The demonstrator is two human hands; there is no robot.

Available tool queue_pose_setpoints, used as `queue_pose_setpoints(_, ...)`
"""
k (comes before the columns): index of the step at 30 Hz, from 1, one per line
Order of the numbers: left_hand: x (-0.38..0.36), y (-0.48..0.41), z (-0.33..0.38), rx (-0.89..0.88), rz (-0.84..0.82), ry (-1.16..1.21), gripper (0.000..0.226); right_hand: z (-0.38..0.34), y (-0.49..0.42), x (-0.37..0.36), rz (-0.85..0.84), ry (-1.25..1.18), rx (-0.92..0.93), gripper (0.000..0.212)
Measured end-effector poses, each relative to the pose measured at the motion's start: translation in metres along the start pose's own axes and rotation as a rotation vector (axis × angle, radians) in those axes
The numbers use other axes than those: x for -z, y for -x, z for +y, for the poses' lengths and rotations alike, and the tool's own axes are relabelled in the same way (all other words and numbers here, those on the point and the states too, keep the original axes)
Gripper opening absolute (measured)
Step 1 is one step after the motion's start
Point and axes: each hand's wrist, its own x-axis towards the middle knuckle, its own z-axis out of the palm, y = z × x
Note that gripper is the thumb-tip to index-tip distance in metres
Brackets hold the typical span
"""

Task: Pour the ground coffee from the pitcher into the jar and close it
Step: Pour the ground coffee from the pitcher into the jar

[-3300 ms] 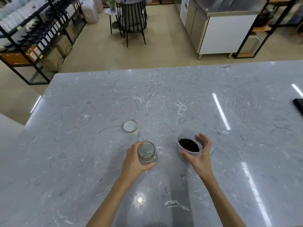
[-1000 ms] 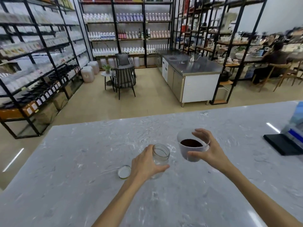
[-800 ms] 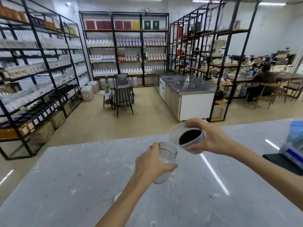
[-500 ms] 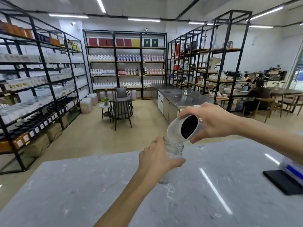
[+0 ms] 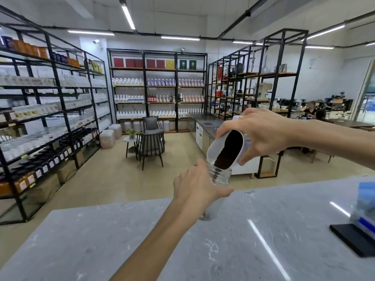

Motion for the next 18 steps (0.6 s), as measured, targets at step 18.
queue_pose_setpoints(18, 0.012, -0.009, -0.004, -0.078, 0.049, -0.009, 0.073, -0.005, -0.02, 0.023, -0.072, 0.103, 0.039, 0.077)
